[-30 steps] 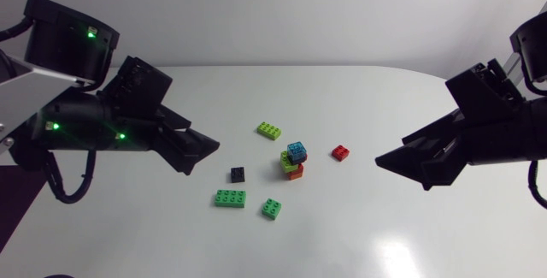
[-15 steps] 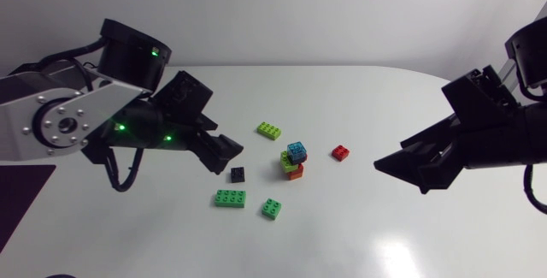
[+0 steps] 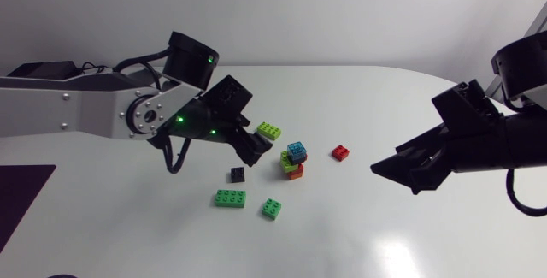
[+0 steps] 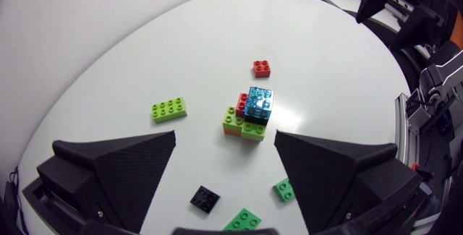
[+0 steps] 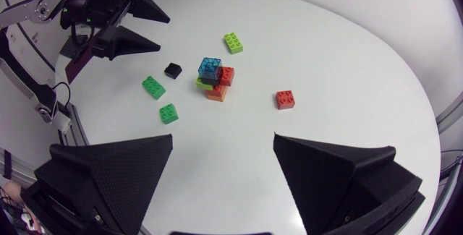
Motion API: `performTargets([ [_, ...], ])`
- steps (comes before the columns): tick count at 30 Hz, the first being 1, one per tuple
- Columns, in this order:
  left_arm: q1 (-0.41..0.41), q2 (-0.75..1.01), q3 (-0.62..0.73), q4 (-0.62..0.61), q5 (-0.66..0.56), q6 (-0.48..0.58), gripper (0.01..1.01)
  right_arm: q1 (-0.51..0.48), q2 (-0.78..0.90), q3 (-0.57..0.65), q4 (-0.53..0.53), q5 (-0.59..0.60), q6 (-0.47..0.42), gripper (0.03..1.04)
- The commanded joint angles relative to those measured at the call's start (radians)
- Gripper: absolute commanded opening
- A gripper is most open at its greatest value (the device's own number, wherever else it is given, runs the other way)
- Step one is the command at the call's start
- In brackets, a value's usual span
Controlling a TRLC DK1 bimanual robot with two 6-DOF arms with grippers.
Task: Separate the duplo bricks
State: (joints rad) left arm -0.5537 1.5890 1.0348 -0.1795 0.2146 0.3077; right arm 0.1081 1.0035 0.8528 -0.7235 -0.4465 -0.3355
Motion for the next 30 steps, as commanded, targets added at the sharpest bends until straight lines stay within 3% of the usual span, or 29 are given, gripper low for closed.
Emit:
performTargets([
  [1, -0.017, 0.058, 0.028, 0.031, 0.02, 0.027, 0.962, -0.025, 0.024, -0.024, 0.012, -0.015, -0.031, 1.0],
  [7, -0.023, 0.154, 0.048, 0.074, 0.042, 0.028, 0.962, -0.053, 0.063, -0.023, 0.029, -0.035, -0.056, 1.0],
  [30, -0.081, 0.332, 0.214, 0.035, 0.074, 0.039, 0.962, -0.073, 0.141, -0.038, 0.085, -0.069, -0.079, 1.0],
])
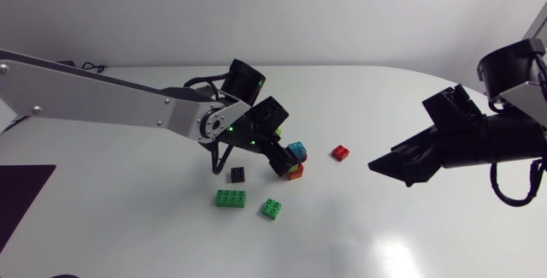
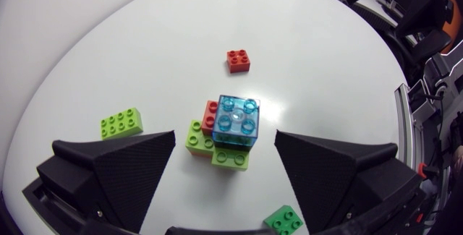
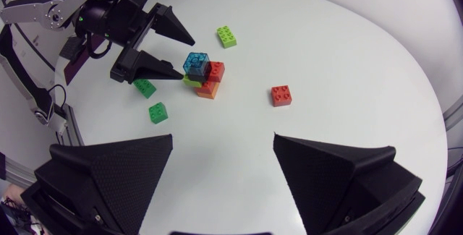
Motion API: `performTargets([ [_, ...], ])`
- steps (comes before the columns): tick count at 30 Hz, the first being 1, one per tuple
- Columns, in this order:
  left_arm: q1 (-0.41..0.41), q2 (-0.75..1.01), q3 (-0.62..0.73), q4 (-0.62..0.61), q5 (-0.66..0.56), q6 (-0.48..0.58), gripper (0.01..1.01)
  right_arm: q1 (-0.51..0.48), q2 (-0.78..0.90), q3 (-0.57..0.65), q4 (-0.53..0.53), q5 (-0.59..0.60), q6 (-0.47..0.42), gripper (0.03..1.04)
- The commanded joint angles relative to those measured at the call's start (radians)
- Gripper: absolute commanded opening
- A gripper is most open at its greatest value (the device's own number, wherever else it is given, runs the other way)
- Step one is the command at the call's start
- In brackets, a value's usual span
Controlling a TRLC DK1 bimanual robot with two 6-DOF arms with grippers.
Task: Separate the duplo bricks
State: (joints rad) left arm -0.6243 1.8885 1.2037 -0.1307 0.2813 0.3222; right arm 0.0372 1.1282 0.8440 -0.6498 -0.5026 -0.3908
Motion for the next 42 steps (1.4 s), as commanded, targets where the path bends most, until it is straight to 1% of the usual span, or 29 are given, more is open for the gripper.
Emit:
performTargets([
  [1, -0.015, 0.038, 0.056, -0.023, 0.007, 0.028, 0.961, 0.0, 0.016, -0.029, 0.012, -0.013, -0.022, 1.0],
  [10, -0.045, 0.107, 0.166, -0.136, 0.002, 0.066, 0.954, 0.003, 0.008, -0.052, 0.021, -0.013, -0.019, 1.0],
  [12, -0.051, 0.121, 0.186, -0.162, 0.002, 0.077, 0.908, -0.003, 0.007, -0.059, 0.022, -0.014, -0.02, 1.0],
  [14, -0.052, 0.124, 0.195, -0.173, 0.001, 0.078, 0.905, -0.007, 0.004, -0.066, 0.024, -0.016, -0.022, 1.0],
  [23, -0.038, 0.129, 0.215, -0.205, -0.01, 0.089, 0.677, -0.007, 0.004, -0.08, 0.039, -0.017, -0.019, 1.0],
  [25, -0.032, 0.124, 0.217, -0.211, -0.01, 0.089, 0.666, -0.003, 0.004, -0.085, 0.047, -0.017, -0.014, 1.0],
  [26, -0.029, 0.124, 0.217, -0.211, -0.01, 0.089, 0.643, -0.002, 0.005, -0.086, 0.049, -0.017, -0.014, 1.0],
  [27, -0.026, 0.124, 0.22, -0.218, -0.01, 0.089, 0.603, -0.002, 0.005, -0.086, 0.05, -0.017, -0.013, 1.0],
  [29, -0.022, 0.13, 0.226, -0.23, -0.01, 0.087, 0.487, 0.0, 0.005, -0.091, 0.055, -0.017, -0.01, 1.0],
  [31, -0.018, 0.13, 0.227, -0.234, -0.01, 0.087, 0.433, 0.001, 0.005, -0.092, 0.058, -0.017, -0.008, 1.0],
  [42, -0.023, 0.113, 0.224, -0.244, -0.007, 0.083, 0.305, 0.001, 0.005, -0.122, 0.079, -0.022, -0.006, 1.0],
])
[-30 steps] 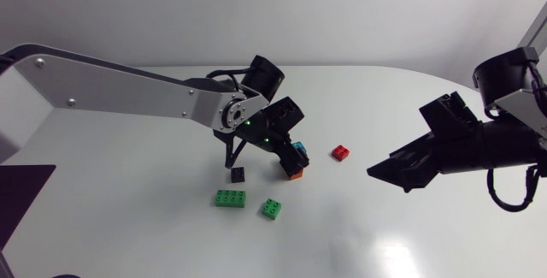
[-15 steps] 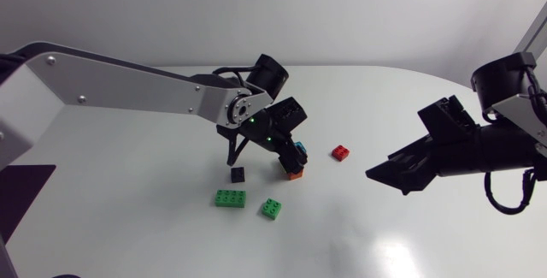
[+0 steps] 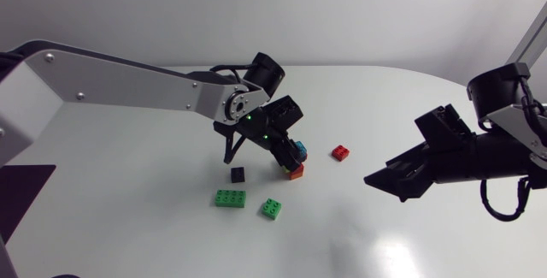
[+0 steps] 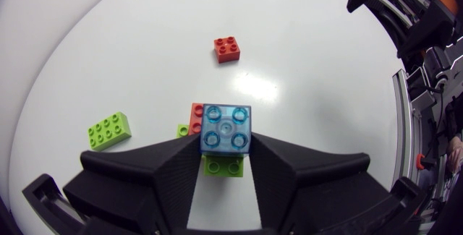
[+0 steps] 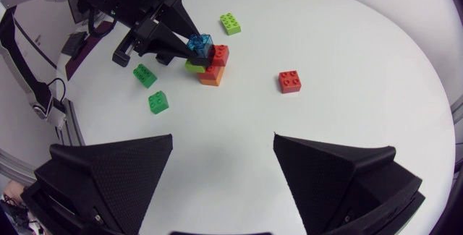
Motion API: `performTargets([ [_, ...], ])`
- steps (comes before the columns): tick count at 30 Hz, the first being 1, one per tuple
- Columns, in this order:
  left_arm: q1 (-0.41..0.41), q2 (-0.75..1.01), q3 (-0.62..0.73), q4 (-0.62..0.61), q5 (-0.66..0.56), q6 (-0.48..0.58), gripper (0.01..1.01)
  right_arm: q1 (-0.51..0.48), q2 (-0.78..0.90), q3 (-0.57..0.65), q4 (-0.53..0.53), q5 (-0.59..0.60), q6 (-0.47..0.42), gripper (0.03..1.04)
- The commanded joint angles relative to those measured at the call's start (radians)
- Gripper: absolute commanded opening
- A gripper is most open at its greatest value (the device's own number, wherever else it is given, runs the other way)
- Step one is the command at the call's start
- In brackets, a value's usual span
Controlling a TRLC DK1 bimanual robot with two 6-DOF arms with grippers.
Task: Separate the duplo bricks
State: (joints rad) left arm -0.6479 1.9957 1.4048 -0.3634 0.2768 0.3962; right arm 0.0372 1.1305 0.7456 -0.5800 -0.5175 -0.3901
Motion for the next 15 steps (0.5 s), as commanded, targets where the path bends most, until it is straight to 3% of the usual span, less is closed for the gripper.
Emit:
performTargets([
  [1, 0.001, 0.006, 0.023, -0.011, -0.002, 0.009, 0.297, 0.001, 0.002, -0.025, 0.009, -0.009, -0.007, 1.0],
  [9, 0.01, -0.018, 0.008, -0.009, 0.021, 0.007, 0.27, 0.001, -0.008, -0.026, 0.012, -0.019, -0.007, 1.0],
  [15, 0.04, -0.109, -0.009, -0.026, 0.142, 0.01, 0.272, 0.003, -0.037, -0.017, 0.006, -0.052, -0.013, 1.0],
])
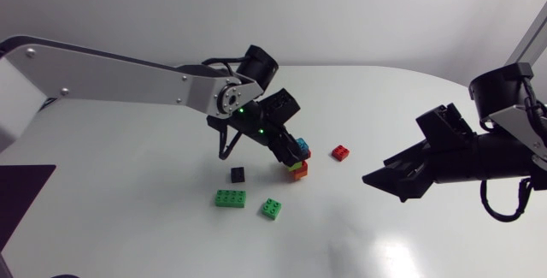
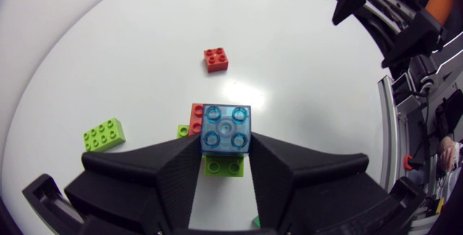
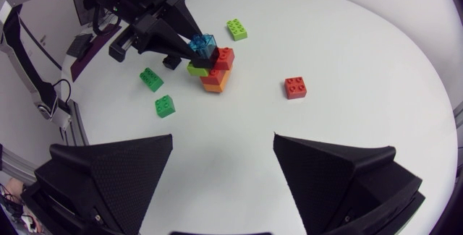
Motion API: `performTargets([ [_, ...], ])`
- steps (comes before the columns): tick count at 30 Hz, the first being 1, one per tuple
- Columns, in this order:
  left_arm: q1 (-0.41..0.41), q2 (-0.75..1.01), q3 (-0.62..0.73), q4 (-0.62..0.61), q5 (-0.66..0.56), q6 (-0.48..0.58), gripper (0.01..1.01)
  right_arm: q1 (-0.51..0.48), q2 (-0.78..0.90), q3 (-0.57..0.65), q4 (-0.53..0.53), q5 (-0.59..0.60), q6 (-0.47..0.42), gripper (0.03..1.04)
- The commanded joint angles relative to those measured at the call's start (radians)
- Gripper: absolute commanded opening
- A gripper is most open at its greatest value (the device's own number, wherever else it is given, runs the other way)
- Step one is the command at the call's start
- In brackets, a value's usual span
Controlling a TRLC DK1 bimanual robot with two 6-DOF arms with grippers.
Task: Separate the duplo bricks
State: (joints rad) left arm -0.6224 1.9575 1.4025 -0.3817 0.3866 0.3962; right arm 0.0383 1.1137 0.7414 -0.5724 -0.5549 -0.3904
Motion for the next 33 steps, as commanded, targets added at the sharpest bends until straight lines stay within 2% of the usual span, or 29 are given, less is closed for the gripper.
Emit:
performTargets([
  [1, 0.016, -0.088, -0.004, -0.028, 0.054, 0.012, 0.272, 0.002, -0.029, -0.01, -0.003, -0.02, -0.016, 1.0],
  [9, 0.024, -0.201, 0.023, -0.22, 0.184, 0.118, 0.275, 0.003, -0.075, 0.001, -0.043, -0.097, -0.084, 1.0],
  [13, 0.027, -0.233, 0.024, -0.287, 0.232, 0.164, 0.28, 0.003, -0.075, 0.01, -0.087, -0.155, -0.156, 1.0],
  [21, 0.03, -0.261, 0.033, -0.448, 0.325, 0.271, 0.28, -0.025, -0.08, 0.015, -0.178, -0.355, -0.321, 1.0],
  [33, 0.001, -0.293, 0.069, -0.579, 0.423, 0.329, 0.282, 0.075, -0.041, 0.046, -0.141, -0.395, -0.349, 1.0],
])
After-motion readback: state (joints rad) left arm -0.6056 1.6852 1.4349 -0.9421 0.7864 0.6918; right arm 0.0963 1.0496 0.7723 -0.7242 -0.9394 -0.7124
